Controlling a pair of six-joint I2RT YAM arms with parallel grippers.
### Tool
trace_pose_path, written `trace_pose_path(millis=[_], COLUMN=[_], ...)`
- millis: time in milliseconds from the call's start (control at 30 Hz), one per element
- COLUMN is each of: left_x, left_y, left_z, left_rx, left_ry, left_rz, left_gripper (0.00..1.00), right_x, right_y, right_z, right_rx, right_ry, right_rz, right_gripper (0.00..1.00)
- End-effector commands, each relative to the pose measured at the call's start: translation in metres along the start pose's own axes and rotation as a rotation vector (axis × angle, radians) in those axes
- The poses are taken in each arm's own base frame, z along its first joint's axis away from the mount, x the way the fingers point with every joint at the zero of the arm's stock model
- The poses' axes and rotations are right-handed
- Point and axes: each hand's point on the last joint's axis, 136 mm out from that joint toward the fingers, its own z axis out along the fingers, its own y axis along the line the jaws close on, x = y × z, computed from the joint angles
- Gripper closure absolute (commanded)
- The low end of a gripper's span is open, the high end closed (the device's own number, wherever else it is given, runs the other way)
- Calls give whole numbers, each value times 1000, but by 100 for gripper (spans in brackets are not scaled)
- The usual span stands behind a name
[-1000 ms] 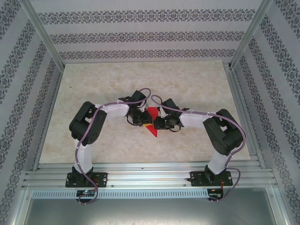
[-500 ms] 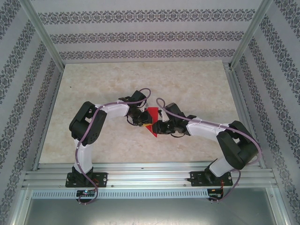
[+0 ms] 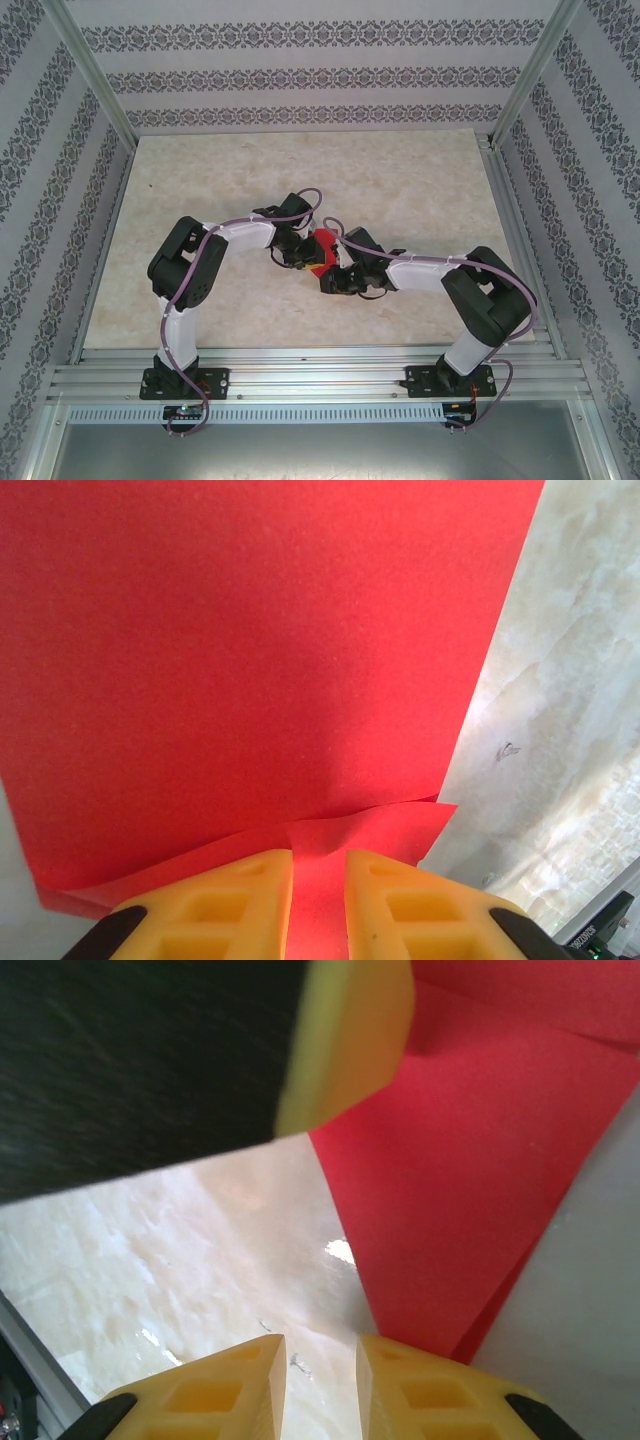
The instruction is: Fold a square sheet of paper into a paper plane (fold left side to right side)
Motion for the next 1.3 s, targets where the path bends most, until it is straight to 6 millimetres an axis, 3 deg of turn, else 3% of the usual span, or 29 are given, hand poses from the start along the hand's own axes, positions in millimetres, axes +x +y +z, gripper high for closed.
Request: trace_pose_path(millis=[0,367,700,833,1033,1133,1267], left_x=[-1,-2,-7,-14,-26,-22,-4], left_y=[10,12,8,-5,-37,-46,-51], left_z=[5,5,4,-5,-36,-44,-37], left_rx=[-56,-68,-63,-28,46,82,112], left_ry=[-11,-11,-22,-46,-115,-120,-79], left_rz=[1,4,11,30,96,121,140], left_gripper=[76,76,76,75,71,71,74], right_x=[-4,3,38,49,47,47,45], right_y=[-2,-21,-57,-69,-74,-74,-74], right_z=[0,-2,9,14,12,13,15], right_rx=[26,62,121,148,176,179,186], right_ry=[-2,18,116,140,131,139,145], right_rz=[-20,35,246,340,394,397,395], right_gripper=[75,76,86,90,96,98,100])
